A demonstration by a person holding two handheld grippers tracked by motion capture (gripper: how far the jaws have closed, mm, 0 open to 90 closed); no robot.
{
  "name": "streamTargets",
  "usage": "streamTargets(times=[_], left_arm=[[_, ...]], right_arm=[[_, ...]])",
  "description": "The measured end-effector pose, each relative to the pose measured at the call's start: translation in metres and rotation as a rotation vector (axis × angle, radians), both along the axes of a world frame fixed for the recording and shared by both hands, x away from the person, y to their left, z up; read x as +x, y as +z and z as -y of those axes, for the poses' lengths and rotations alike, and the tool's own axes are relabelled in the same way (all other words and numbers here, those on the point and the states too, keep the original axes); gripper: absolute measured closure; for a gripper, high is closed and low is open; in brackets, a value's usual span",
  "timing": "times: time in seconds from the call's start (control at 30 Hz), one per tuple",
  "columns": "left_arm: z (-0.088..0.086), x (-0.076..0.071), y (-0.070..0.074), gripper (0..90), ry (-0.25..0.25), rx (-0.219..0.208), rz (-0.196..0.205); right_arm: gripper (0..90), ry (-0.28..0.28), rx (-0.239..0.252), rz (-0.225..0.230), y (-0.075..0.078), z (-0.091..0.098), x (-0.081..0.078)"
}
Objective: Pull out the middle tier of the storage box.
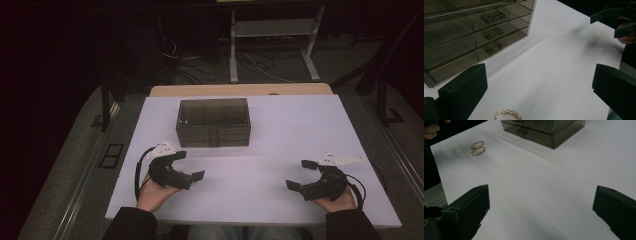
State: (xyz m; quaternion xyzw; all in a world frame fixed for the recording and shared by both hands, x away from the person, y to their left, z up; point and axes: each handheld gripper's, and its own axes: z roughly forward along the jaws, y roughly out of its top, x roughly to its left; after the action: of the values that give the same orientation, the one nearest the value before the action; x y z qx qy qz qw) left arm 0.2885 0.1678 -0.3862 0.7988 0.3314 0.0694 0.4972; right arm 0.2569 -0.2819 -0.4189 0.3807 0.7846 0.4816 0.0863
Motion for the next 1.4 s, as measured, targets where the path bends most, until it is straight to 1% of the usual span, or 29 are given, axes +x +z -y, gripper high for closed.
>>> streamTargets(times=[0.17, 0.33, 0.43, 0.5, 0.57, 0.7, 0.77, 0.83, 0.9, 0.97, 1.13, 1.2, 1.4], left_arm=[[0.004, 0.005, -0.002, 0.0, 0.004, -0.003, -0.012], [0.011, 0.011, -0.004, 0.0, -0.002, -0.004, -0.025], [0.016, 0.014, -0.005, 0.0, -0.005, -0.013, -0.033], [0.018, 0.015, -0.005, 0.0, -0.007, -0.009, -0.035], [0.020, 0.017, -0.006, 0.0, -0.009, -0.019, -0.045], [0.022, 0.021, -0.007, 0.0, -0.009, -0.059, -0.072], [0.023, 0.023, -0.007, 0.0, 0.001, -0.086, -0.094], [0.023, 0.025, -0.008, 0.0, 0.001, -0.101, -0.106], [0.023, 0.027, -0.008, 0.0, 0.014, -0.122, -0.118], [0.023, 0.028, -0.009, 0.0, 0.027, -0.129, -0.122], [0.026, 0.029, -0.011, 0.0, 0.048, -0.148, -0.151], [0.026, 0.031, -0.012, 0.0, 0.057, -0.164, -0.163], [0.026, 0.039, -0.017, 0.0, 0.089, -0.237, -0.207]], right_arm=[[0.3, -0.001, -0.004, 0.003, 0.000, 0.000, 0.000], [0.3, -0.001, -0.005, 0.002, 0.000, 0.000, 0.000], [0.3, 0.000, -0.005, 0.002, 0.000, 0.000, 0.000], [0.3, 0.000, -0.004, 0.001, 0.000, 0.000, 0.000], [0.3, 0.001, -0.003, 0.001, 0.000, 0.000, 0.000], [0.3, 0.002, -0.004, 0.000, 0.000, 0.000, 0.000], [0.3, 0.004, -0.005, 0.000, 0.000, 0.000, 0.000], [0.3, 0.008, -0.005, -0.002, 0.000, -0.001, 0.000], [0.3, 0.010, -0.005, -0.005, -0.001, -0.001, 0.000], [0.3, 0.012, -0.007, -0.005, -0.001, -0.001, 0.000], [0.3, 0.012, -0.007, -0.007, -0.001, -0.001, 0.000], [0.3, 0.012, -0.006, -0.007, -0.001, -0.001, 0.000], [0.3, 0.011, -0.004, -0.007, -0.001, -0.001, 0.000]])
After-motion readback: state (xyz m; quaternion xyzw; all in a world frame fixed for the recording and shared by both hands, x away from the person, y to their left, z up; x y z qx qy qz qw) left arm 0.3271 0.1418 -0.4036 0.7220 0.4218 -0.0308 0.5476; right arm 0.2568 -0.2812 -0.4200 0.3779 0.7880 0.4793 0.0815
